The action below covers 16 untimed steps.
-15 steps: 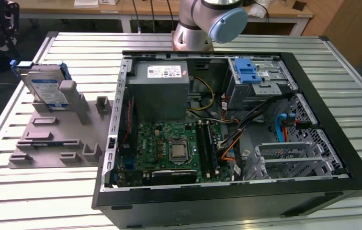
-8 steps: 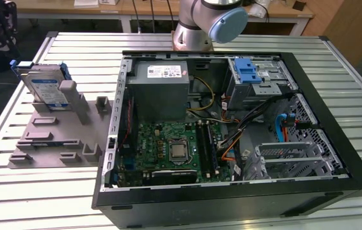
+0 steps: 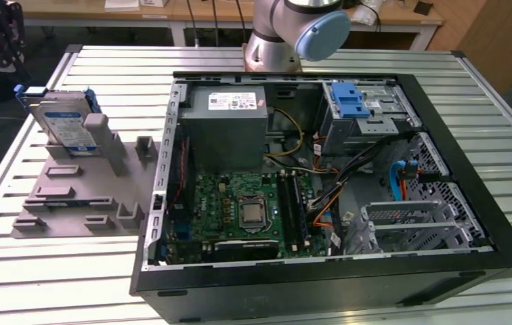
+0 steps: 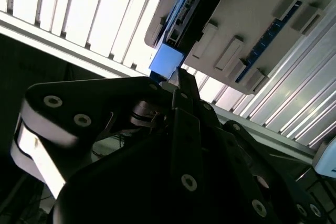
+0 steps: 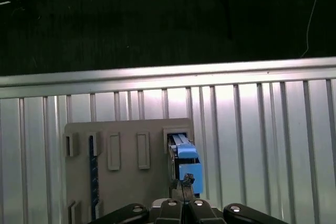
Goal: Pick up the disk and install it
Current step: 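Pick up the disk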
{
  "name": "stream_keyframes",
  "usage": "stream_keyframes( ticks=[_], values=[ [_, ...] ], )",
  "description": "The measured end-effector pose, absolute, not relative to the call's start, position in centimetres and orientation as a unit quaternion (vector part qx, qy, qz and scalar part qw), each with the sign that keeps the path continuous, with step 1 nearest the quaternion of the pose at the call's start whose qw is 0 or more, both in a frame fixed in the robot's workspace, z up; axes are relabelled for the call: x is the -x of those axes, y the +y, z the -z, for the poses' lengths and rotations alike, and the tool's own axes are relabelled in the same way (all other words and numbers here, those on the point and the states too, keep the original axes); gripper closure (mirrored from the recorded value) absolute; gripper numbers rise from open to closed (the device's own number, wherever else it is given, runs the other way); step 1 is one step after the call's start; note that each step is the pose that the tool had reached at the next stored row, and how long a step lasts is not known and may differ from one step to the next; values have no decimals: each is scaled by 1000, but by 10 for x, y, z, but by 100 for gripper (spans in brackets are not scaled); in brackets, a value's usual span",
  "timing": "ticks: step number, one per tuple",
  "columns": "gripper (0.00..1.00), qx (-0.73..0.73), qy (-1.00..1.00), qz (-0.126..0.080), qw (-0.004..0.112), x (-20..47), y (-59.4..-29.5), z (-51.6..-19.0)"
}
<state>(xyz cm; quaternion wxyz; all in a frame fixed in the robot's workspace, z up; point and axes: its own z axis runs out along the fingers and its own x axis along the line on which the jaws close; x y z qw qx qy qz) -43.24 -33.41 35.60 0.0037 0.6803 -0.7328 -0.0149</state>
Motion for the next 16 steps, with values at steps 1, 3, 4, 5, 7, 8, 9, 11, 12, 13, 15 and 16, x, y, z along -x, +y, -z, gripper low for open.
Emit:
stream_keyframes(
  ticks=[1, 3, 4, 5, 7, 8, 9, 11, 12, 13, 15, 16],
  values=[
    [89, -680, -733, 15, 4, 432, -334, -356],
    [83, -680, -733, 15, 4, 432, -334, -356],
    [77, -681, -732, 14, 4, 432, -334, -355],
    [71, -683, -730, 13, 5, 432, -334, -355],
    [65, -693, -721, 13, 5, 432, -334, -352],
    [59, -699, -715, 13, 5, 432, -334, -351],
    [59, -706, -708, 12, 5, 432, -334, -349],
    [47, -715, -699, 12, 5, 432, -333, -346],
    [42, -717, -697, 12, 5, 432, -332, -344],
    [42, -718, -696, 12, 5, 432, -331, -342],
    [36, -718, -696, 11, 5, 432, -328, -339],
    [36, -718, -696, 11, 5, 432, -327, -337]
  ],
)
